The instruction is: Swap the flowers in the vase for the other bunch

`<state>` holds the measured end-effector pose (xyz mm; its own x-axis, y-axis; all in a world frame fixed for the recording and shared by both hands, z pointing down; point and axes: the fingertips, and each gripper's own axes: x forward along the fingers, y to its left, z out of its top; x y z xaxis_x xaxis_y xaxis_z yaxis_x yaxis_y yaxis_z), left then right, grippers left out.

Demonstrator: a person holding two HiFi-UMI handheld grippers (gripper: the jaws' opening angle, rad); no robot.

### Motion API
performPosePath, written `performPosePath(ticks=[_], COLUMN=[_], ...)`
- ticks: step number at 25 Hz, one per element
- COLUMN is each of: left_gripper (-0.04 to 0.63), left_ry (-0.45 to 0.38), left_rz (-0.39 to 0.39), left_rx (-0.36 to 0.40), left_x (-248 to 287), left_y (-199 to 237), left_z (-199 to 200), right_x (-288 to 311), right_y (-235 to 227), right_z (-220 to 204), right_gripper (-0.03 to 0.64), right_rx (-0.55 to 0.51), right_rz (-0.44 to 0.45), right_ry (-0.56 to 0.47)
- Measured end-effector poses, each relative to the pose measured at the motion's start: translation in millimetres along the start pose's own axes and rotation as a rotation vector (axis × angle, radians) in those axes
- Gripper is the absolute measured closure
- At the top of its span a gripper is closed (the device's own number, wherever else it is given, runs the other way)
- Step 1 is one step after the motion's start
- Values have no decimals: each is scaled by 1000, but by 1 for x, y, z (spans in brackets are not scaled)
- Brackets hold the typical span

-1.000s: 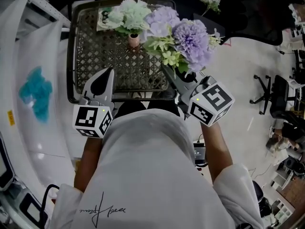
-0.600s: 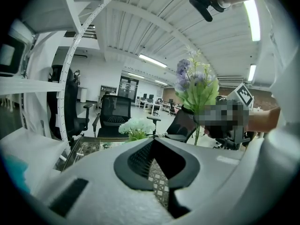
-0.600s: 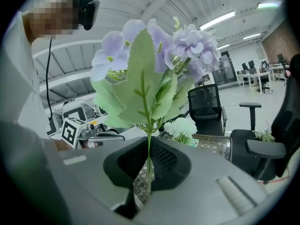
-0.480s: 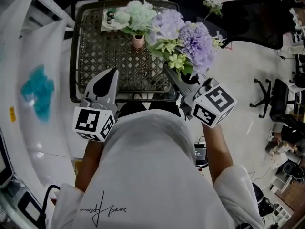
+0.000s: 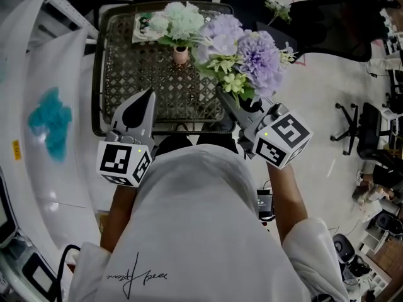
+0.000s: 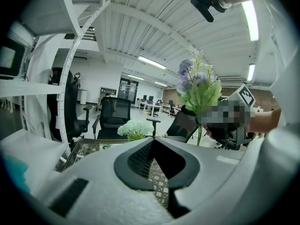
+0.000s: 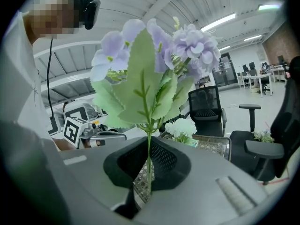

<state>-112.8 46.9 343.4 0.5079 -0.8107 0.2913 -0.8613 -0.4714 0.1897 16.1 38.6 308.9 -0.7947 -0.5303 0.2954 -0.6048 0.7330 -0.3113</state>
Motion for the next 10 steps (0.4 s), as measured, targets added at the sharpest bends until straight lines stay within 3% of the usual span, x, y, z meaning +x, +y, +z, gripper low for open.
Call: performPosePath(ticks=[10], left_gripper=[595], left_ry=[0], left_rz=[-2], left_rx=[-32], left_x=[-5], left_y=[-1], left_z=[-8], right_x=[-7], right_y=[5], right_z=[-5], right_gripper=[601], right_rx=[6], right_rz=[-10], right_ry=[-3])
